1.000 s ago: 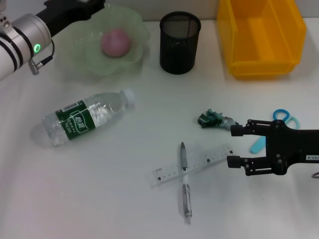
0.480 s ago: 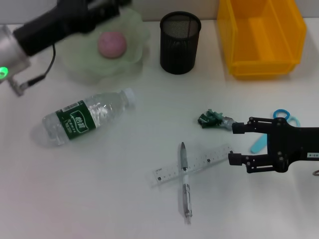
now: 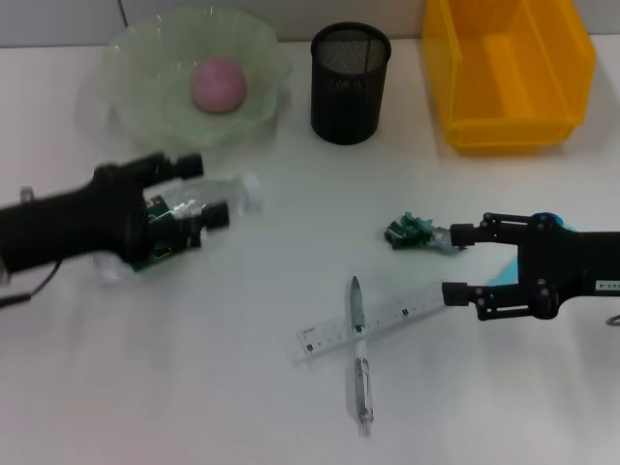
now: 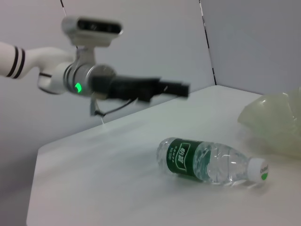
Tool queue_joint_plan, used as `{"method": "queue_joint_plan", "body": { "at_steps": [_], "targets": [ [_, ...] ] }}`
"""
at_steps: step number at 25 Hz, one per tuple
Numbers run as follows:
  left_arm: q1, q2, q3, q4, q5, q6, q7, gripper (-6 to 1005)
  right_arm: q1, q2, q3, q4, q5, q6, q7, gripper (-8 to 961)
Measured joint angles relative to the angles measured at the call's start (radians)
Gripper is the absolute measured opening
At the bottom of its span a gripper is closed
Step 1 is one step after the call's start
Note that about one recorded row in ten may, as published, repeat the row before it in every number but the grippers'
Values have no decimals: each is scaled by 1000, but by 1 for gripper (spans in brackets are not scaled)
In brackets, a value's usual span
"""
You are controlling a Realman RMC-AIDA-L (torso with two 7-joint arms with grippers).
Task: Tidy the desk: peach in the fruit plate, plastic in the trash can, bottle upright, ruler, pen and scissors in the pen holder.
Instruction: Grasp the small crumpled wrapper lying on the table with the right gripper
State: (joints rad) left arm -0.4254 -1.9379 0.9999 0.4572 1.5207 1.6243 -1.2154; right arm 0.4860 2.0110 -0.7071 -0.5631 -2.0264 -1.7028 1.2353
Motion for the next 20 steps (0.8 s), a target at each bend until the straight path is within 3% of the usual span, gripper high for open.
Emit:
{"method": "queue_joint_plan", "body": {
  "at_steps": [10, 15, 16, 20],
  "targets": [
    [49, -33, -6, -15, 81, 0, 147, 808, 23, -8, -1, -13, 2, -5, 45, 828],
    [49, -35, -3, -15, 85, 6, 161, 806, 52, -14, -12, -142, -22, -42, 249, 828],
    [49, -35, -2, -15, 86, 9, 165, 806, 80, -25, -11, -217, -58, -83, 379, 828],
    [48, -35, -1, -15, 86, 10, 166, 805, 151, -50, -3, -310, -121, -134, 576, 828]
  ]
}}
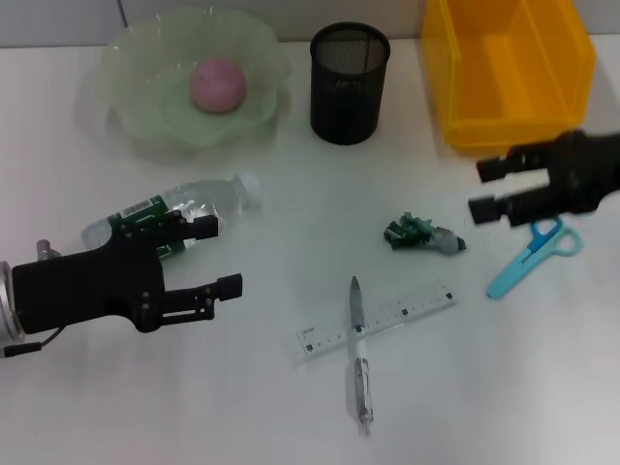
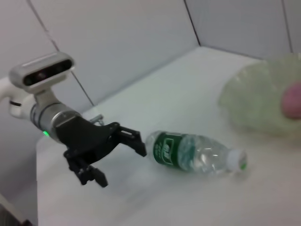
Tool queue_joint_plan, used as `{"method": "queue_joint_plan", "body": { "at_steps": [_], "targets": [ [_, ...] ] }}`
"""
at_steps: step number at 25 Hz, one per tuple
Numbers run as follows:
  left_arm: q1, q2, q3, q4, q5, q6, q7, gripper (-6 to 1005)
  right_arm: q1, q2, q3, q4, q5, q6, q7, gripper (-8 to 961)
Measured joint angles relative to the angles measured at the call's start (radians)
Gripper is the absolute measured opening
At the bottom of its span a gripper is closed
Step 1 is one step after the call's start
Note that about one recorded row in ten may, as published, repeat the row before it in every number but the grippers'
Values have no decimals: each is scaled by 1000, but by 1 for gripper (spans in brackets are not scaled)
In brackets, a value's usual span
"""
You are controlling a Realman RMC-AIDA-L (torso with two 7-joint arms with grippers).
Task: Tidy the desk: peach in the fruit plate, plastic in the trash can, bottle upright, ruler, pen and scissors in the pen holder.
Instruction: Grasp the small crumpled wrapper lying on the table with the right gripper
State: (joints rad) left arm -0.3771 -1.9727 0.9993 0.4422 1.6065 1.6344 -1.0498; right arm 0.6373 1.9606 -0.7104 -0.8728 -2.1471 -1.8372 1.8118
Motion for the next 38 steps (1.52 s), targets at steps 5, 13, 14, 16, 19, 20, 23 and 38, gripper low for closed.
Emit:
{"method": "queue_joint_plan", "body": {
  "at_steps": [5, 13, 14, 16, 19, 20, 23, 38],
  "targets": [
    [-5, 0, 1, 0, 1, -1, 6, 804, 151, -23, -7, -95, -202, -47, 195, 828],
    [-5, -5, -6, 2, 1, -1, 10, 802, 261, -1, -134, -86, -402, 46, 229, 829],
    [-5, -6, -6, 3, 1, -1, 10, 801, 263, 6, -178, -86, -406, 76, 230, 830],
    [-5, -7, -7, 4, 1, -4, 10, 801, 260, 28, -275, -85, -409, 144, 228, 830],
    [-5, -7, -7, 4, 1, -6, 10, 800, 250, 50, -357, -79, -410, 215, 219, 829],
    [-5, -8, -7, 3, 1, -6, 10, 800, 250, 50, -357, -79, -410, 215, 219, 829],
    [-6, -8, -7, 2, 1, -7, 8, 799, 242, 69, -419, -61, -412, 272, 203, 828],
    [-3, -19, -8, 0, 1, -21, 5, 795, 217, 120, -495, 51, -449, 481, 113, 819]
  ]
}}
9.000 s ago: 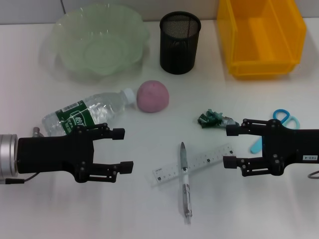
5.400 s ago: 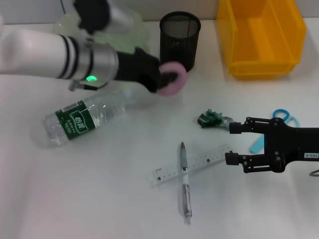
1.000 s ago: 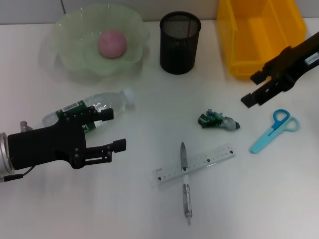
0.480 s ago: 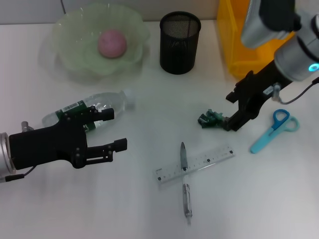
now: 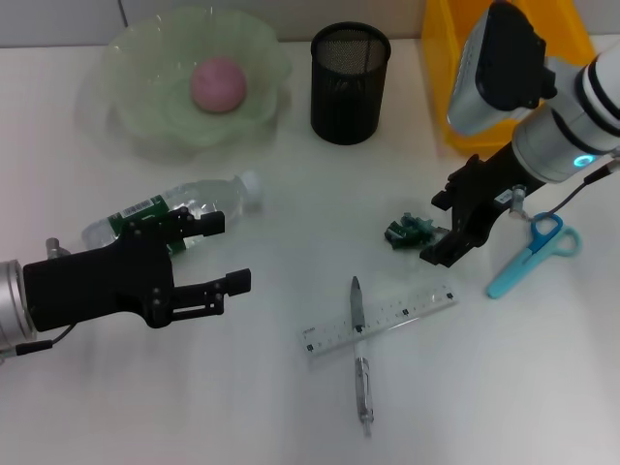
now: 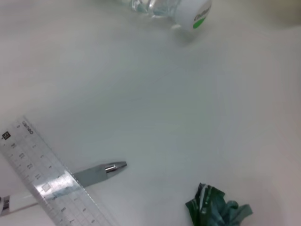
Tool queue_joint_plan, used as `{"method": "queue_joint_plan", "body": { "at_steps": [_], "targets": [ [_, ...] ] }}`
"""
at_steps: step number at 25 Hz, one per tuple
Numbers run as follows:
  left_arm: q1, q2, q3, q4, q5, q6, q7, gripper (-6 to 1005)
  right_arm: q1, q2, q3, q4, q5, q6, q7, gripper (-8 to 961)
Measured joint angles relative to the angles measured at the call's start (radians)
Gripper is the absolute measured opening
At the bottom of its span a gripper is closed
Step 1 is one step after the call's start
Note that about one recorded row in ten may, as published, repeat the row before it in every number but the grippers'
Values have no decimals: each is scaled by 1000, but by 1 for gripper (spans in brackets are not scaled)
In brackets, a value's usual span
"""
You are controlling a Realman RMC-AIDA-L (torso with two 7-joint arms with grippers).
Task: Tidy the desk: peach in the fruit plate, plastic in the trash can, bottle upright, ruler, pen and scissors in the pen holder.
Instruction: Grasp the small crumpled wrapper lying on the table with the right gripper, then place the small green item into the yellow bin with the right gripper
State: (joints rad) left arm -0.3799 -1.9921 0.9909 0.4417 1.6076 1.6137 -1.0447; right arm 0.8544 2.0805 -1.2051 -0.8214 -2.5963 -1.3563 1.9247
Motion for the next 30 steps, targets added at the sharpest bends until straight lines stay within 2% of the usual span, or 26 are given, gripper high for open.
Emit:
{"method": "queue_joint_plan", "body": {
  "at_steps": [7, 12, 23, 26, 30],
  "targets": [
    [5, -1, 0, 0, 0, 0, -3, 793, -7, 1, -8, 19, 21, 45, -24, 809],
    [5, -1, 0, 0, 0, 0, -4, 792, -8, 2, -19, 41, 23, 73, -33, 617],
    [3, -2, 0, 0, 0, 0, -4, 789, -9, 3, -12, 58, 48, 80, -50, 356],
    [3, -2, 0, 0, 0, 1, -4, 789, -10, 0, -4, 45, 60, 57, -46, 227],
    [5, -2, 0, 1, 0, 3, -4, 787, -23, -4, 52, -34, 76, -30, -20, 194]
  ]
}}
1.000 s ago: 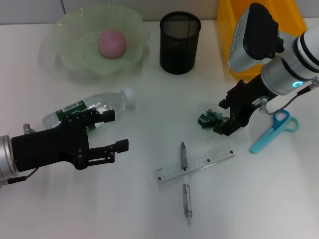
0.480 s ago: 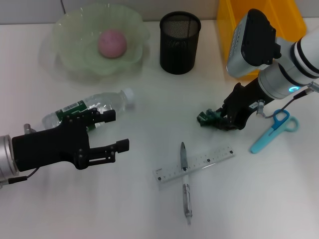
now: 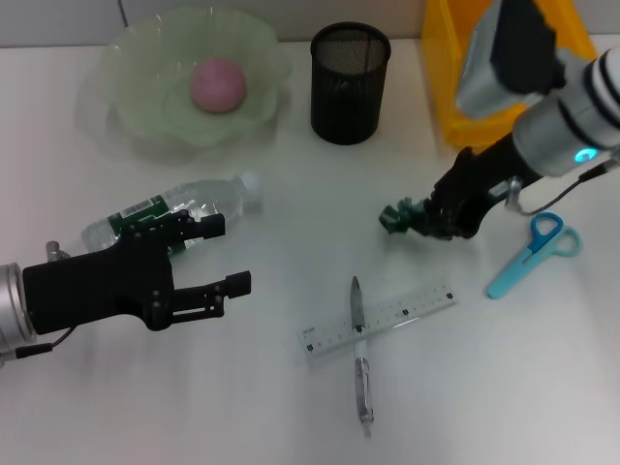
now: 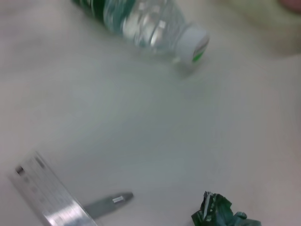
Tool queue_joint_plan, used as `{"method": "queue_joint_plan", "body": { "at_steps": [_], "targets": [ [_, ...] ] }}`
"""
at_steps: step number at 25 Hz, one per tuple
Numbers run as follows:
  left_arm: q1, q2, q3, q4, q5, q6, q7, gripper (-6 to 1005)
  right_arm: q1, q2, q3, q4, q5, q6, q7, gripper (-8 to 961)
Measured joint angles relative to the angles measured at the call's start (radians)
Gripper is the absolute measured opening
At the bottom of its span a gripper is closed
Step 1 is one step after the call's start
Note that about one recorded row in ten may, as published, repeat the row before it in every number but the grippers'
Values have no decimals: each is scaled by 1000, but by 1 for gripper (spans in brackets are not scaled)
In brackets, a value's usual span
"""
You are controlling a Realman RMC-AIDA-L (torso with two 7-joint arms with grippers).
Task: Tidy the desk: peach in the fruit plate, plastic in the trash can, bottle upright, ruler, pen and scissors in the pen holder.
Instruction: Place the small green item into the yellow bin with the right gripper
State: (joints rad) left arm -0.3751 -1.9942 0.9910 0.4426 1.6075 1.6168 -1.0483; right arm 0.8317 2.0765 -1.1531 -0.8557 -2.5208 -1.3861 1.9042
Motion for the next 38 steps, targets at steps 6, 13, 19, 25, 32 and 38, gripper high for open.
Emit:
{"method": "queue_joint_plan", "body": {
  "at_steps": [6, 13, 19, 25, 32, 38],
  "targets": [
    [1, 1, 0, 1, 0, 3, 1, 786, -28, -3, 169, -228, 1, -167, 91, 177],
    [-2, 2, 0, 0, 0, 3, 5, 784, -39, -24, 411, -373, 31, -151, 183, 166],
    [-6, 2, 0, -2, 0, 3, 6, 783, -53, -34, 464, -279, 48, 99, 191, 165],
    [-7, 1, 0, 2, 0, 3, 0, 781, -44, -34, 391, -119, 43, 383, 185, 161],
    [-7, 0, 0, 3, -3, 3, 0, 779, -48, -21, 295, -51, 47, 573, 182, 234],
    [-7, 0, 0, 3, -4, 3, -2, 778, -57, -15, 298, -49, 83, 609, 181, 501]
  ]
}}
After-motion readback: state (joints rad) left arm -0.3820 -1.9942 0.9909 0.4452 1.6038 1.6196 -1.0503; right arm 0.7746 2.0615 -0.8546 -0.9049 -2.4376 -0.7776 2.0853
